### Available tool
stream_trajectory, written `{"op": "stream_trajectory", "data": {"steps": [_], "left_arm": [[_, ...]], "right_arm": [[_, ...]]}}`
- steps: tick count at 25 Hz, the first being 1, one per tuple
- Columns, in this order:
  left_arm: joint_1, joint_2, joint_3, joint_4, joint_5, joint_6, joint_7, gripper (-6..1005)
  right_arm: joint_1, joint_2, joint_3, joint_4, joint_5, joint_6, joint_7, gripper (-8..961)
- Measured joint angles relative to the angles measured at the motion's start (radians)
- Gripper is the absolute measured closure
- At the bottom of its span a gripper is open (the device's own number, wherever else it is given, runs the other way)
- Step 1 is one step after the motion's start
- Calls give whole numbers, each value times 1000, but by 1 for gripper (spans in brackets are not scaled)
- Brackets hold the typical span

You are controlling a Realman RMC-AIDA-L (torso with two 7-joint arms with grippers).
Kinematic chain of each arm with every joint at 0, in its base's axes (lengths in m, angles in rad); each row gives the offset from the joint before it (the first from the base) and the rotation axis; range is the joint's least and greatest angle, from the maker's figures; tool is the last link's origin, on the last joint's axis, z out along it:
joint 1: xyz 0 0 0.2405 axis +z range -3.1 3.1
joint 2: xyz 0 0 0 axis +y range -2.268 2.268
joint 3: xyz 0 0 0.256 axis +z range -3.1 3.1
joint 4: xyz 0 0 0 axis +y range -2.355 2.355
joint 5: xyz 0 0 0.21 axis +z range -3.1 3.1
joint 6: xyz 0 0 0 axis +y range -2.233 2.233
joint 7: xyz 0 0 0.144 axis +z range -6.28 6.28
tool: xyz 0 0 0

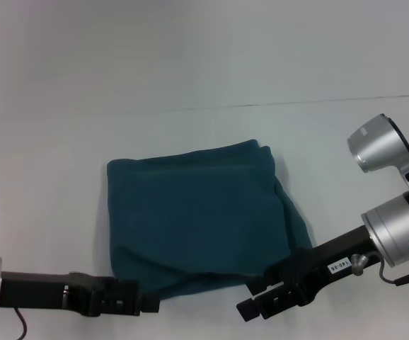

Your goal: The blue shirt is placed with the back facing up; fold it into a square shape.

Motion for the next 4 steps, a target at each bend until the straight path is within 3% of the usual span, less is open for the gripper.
{"op": "stream_trajectory", "data": {"steps": [4], "left_arm": [[5,-4,6,3,0,5,64,126]], "right_arm": [[-1,-2,1,-1,2,-7,-9,237]]}}
